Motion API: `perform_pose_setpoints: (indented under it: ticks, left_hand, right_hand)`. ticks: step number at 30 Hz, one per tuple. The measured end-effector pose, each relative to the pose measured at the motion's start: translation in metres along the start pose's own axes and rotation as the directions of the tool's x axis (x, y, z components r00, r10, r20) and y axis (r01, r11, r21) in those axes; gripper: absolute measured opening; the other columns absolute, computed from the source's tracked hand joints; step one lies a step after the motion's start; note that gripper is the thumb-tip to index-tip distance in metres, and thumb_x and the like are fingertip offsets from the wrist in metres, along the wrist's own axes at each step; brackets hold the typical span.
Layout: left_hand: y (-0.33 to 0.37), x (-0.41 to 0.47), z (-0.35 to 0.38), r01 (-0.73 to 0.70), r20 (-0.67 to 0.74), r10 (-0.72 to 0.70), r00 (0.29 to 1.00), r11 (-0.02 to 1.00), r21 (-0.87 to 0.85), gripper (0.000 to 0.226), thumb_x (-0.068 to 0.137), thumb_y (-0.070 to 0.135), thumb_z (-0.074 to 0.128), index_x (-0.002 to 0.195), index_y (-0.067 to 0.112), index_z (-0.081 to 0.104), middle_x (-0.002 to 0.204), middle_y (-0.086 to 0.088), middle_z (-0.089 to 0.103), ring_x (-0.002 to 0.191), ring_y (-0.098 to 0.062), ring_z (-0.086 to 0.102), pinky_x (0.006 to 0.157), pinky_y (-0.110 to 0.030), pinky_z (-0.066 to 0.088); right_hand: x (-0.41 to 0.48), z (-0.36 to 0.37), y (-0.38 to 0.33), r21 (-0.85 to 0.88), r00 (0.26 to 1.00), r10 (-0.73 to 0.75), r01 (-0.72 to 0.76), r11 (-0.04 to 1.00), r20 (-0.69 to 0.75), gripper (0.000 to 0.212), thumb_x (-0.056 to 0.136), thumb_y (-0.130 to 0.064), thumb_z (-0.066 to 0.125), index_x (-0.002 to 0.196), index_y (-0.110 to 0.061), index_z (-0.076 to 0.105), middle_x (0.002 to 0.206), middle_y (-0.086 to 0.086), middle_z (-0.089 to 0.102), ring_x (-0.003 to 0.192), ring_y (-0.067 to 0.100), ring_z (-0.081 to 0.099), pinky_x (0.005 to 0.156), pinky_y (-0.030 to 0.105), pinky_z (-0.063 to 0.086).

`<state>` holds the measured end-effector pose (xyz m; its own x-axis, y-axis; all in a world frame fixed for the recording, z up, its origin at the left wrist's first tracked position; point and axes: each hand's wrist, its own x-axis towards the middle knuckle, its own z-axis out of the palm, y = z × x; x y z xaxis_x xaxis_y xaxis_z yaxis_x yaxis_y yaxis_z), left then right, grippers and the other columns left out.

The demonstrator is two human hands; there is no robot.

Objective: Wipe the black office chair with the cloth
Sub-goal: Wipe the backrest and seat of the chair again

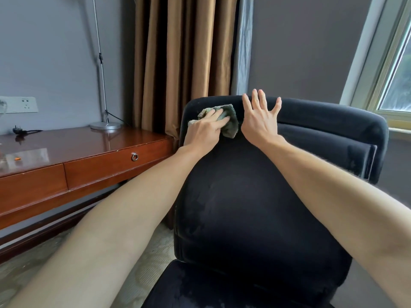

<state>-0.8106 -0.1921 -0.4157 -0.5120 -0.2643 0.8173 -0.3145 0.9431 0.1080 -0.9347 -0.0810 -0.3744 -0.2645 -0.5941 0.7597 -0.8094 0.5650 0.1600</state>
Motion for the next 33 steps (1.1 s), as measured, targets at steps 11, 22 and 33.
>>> perform_pose_setpoints:
  ticks: [11,22,33]
  left_hand:
    - [-0.016,-0.008,0.005,-0.052,-0.204,0.058,0.977,0.998,0.035,0.033,0.086,0.021,0.059,0.116,0.029,0.072,0.125,0.004,0.066,0.12,-0.015,0.059,0.083,-0.039,0.055]
    - [-0.004,-0.007,0.012,-0.027,-0.228,0.027,0.973,1.0,0.0,0.033,0.086,0.014,0.058,0.115,0.021,0.073,0.122,-0.004,0.068,0.118,-0.023,0.061,0.092,-0.04,0.054]
    - [-0.019,-0.021,0.008,0.054,-0.325,-0.017,0.946,0.993,0.106,0.031,0.086,0.016,0.06,0.112,0.02,0.074,0.116,-0.001,0.071,0.108,-0.023,0.067,0.081,-0.038,0.056]
  right_hand:
    - [0.006,0.019,0.014,0.008,0.995,-0.03,0.03,1.0,-0.092,0.053,0.095,-0.033,0.042,0.144,-0.014,0.033,0.146,0.019,0.033,0.14,0.032,0.024,0.109,0.066,0.009]
    - [0.004,0.01,0.011,-0.029,0.998,-0.055,0.054,0.998,-0.025,0.061,0.096,-0.042,0.039,0.149,-0.017,0.024,0.153,0.016,0.024,0.144,0.031,0.015,0.111,0.064,0.006]
    - [-0.002,0.017,0.018,-0.06,0.995,-0.091,0.089,0.994,-0.041,0.065,0.097,-0.053,0.027,0.151,-0.017,0.02,0.155,0.018,0.021,0.145,0.032,0.013,0.112,0.064,0.005]
